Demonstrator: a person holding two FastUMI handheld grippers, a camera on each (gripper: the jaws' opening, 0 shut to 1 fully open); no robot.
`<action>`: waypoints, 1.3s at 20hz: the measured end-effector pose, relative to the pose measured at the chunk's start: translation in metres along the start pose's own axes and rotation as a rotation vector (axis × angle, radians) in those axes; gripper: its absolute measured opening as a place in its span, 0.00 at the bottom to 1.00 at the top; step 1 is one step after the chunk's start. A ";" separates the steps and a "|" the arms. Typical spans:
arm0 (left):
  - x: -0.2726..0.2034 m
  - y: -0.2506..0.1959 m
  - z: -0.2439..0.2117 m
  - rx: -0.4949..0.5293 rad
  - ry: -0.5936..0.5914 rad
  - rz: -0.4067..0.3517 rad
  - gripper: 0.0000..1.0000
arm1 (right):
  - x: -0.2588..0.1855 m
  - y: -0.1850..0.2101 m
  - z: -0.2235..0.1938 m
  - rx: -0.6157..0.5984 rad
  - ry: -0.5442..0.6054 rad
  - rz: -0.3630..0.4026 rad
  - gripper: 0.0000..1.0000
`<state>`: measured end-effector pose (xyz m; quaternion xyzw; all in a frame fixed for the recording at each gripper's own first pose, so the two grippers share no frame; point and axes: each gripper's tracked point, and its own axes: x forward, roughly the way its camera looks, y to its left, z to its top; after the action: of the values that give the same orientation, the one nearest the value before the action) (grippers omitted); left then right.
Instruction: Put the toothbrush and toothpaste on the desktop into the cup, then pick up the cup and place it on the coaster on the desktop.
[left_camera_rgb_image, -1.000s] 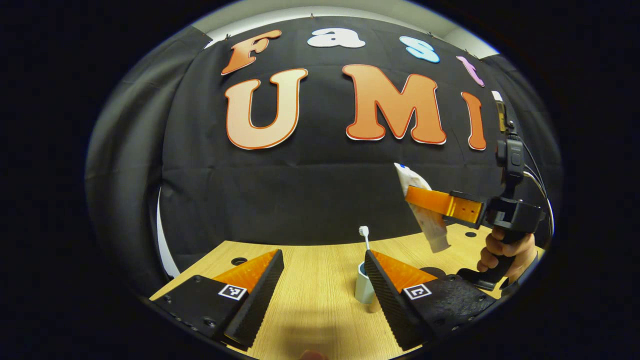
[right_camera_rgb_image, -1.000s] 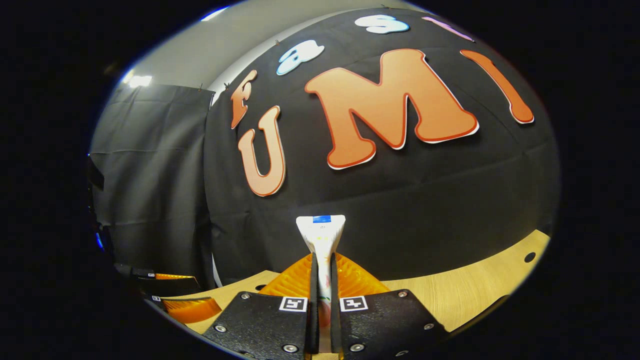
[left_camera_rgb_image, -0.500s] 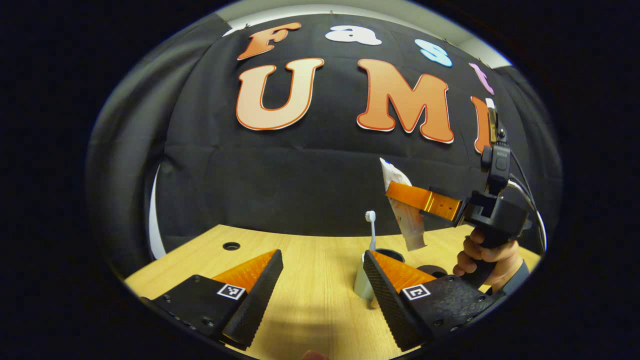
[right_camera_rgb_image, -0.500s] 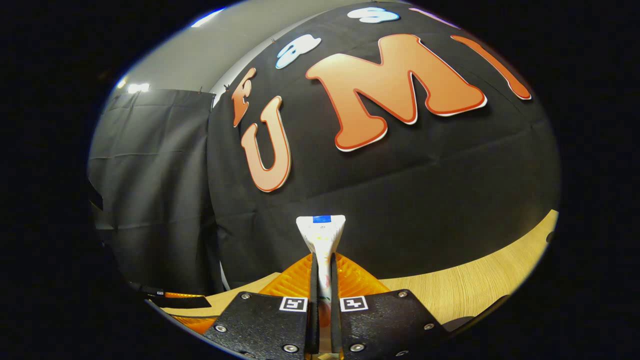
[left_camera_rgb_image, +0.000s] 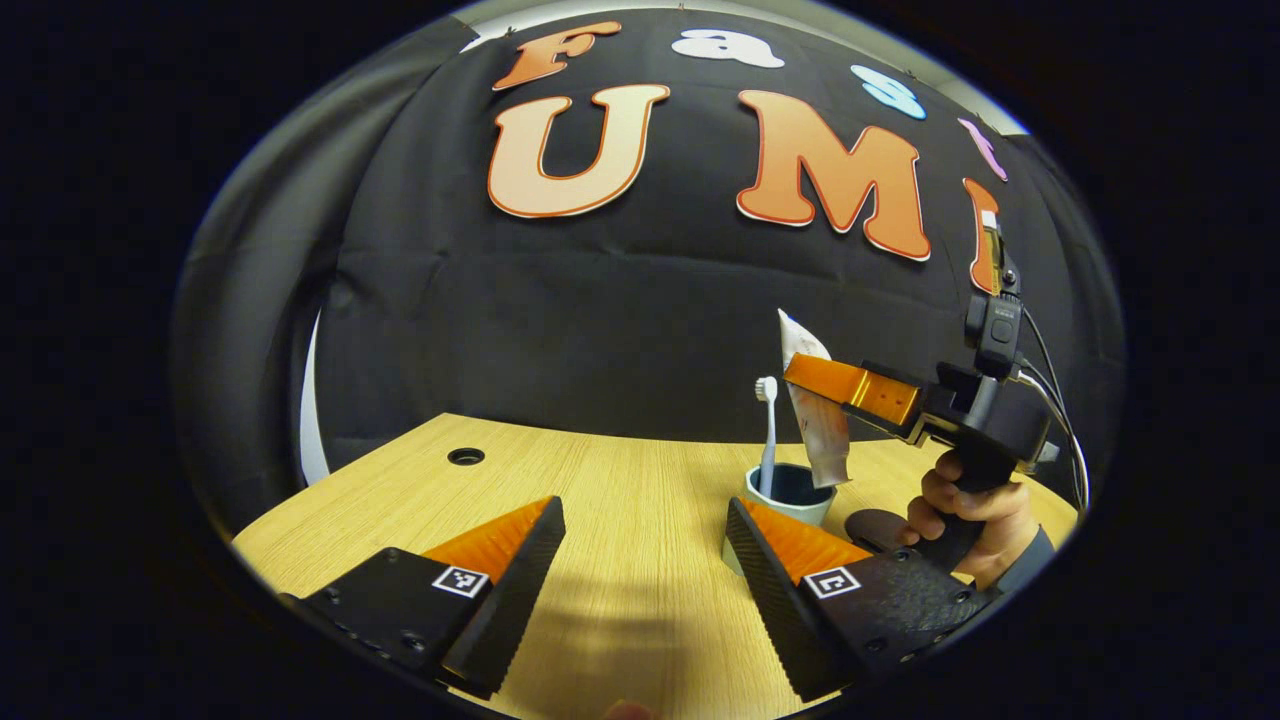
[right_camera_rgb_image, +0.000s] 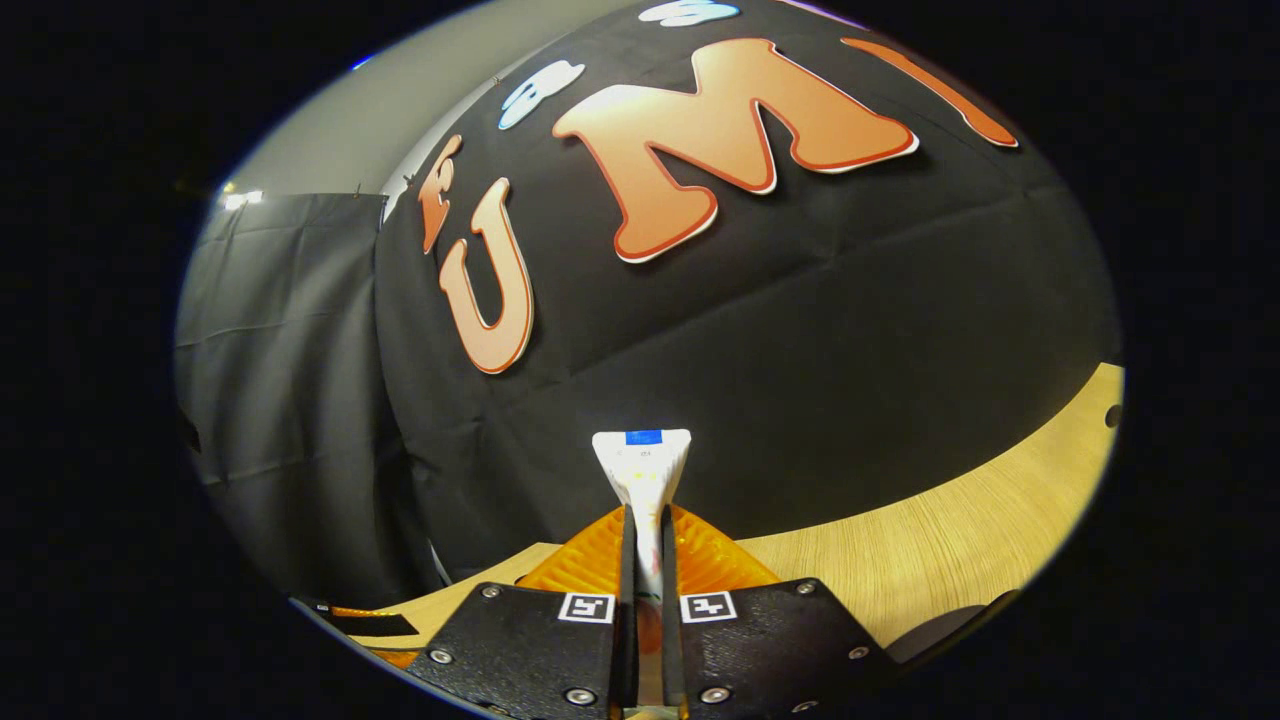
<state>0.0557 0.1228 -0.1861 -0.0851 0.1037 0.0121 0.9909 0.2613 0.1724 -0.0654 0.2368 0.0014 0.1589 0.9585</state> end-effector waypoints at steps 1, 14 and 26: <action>-0.001 -0.002 -0.003 -0.002 0.005 -0.003 0.98 | 0.001 0.000 -0.004 0.004 0.002 -0.002 0.10; 0.003 -0.005 -0.010 -0.006 0.032 0.000 0.98 | 0.001 -0.008 -0.029 -0.053 0.043 -0.026 0.14; 0.012 -0.009 -0.020 -0.018 0.064 -0.024 0.98 | -0.020 -0.014 -0.045 -0.311 0.250 0.053 0.28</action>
<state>0.0638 0.1103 -0.2058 -0.0958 0.1342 -0.0013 0.9863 0.2428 0.1747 -0.1134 0.0643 0.0897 0.2106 0.9713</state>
